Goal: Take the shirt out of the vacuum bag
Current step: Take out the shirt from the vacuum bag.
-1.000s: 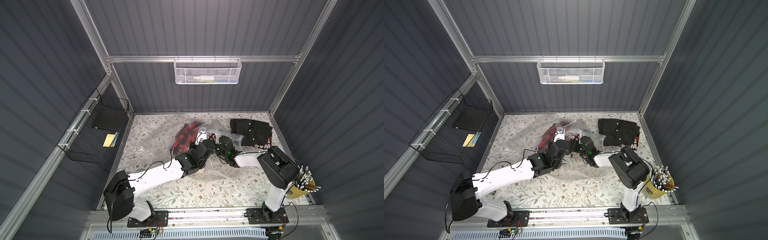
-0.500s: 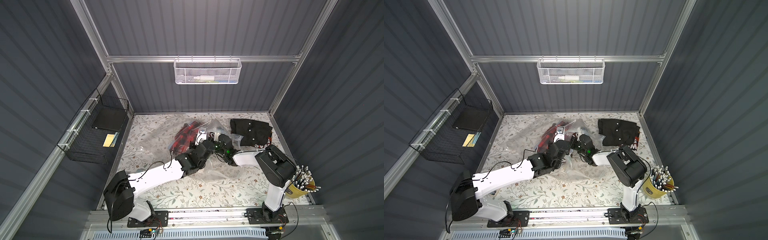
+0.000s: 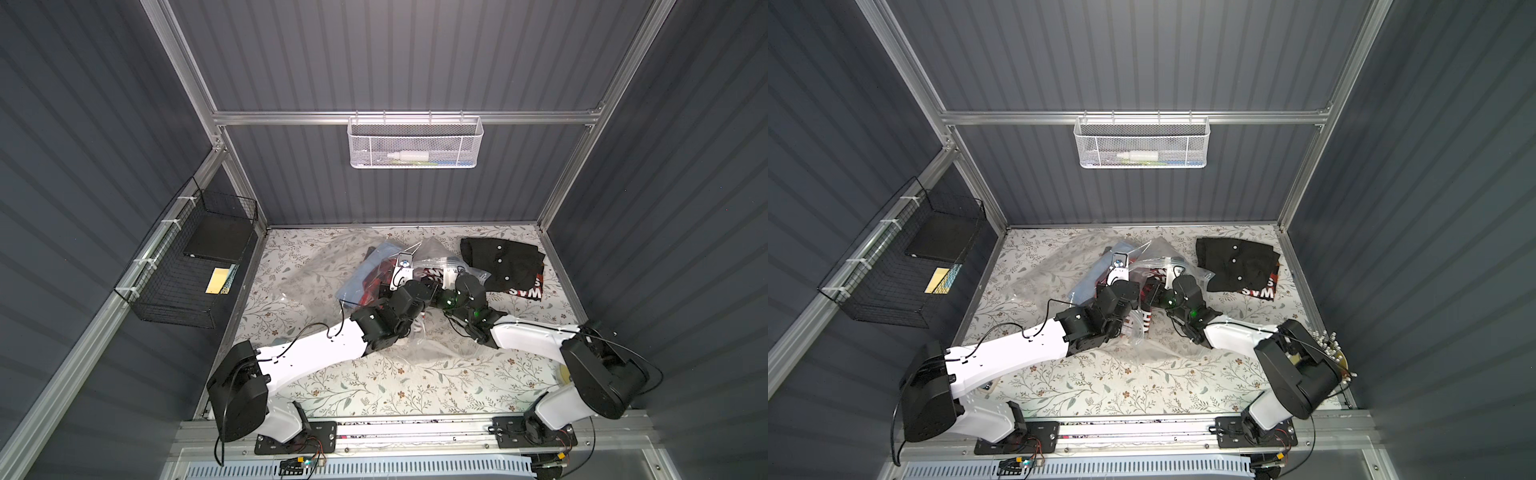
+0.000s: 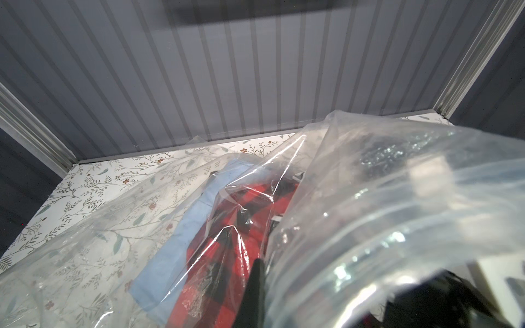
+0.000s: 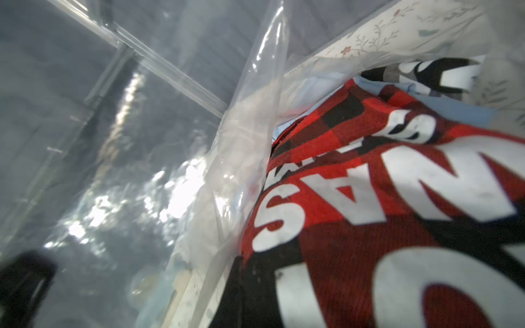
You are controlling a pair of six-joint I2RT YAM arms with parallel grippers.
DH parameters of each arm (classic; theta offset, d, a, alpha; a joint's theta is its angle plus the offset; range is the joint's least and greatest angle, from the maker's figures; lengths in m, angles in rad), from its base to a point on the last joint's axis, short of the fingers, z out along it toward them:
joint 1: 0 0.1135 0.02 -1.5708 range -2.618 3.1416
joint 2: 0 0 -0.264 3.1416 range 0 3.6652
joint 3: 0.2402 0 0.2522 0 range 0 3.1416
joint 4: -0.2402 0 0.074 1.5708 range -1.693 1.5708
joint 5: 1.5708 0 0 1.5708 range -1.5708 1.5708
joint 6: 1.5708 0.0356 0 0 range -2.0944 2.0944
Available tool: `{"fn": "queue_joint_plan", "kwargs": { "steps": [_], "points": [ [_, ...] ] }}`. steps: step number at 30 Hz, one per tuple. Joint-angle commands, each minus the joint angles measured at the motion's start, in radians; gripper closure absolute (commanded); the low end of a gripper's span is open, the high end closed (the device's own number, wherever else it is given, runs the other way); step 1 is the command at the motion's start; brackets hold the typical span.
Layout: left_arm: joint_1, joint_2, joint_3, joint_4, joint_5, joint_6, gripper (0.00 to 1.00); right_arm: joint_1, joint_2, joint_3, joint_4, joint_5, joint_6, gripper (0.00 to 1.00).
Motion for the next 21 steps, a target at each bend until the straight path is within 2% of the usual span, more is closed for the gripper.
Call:
{"fn": "queue_joint_plan", "kwargs": {
  "steps": [1, 10, 21],
  "points": [
    [-0.001, -0.029, -0.018, -0.008, -0.023, -0.011, 1.00, 0.005, -0.102, -0.016, -0.030, 0.011, -0.040, 1.00],
    [0.006, -0.039, -0.047, -0.008, -0.023, -0.021, 1.00, 0.008, -0.350, 0.009, -0.230, 0.060, -0.097, 1.00],
    [0.016, -0.033, -0.069, -0.014, -0.023, -0.030, 1.00, 0.008, -0.533, 0.110, -0.406, 0.076, -0.106, 1.00]
  ]
}}
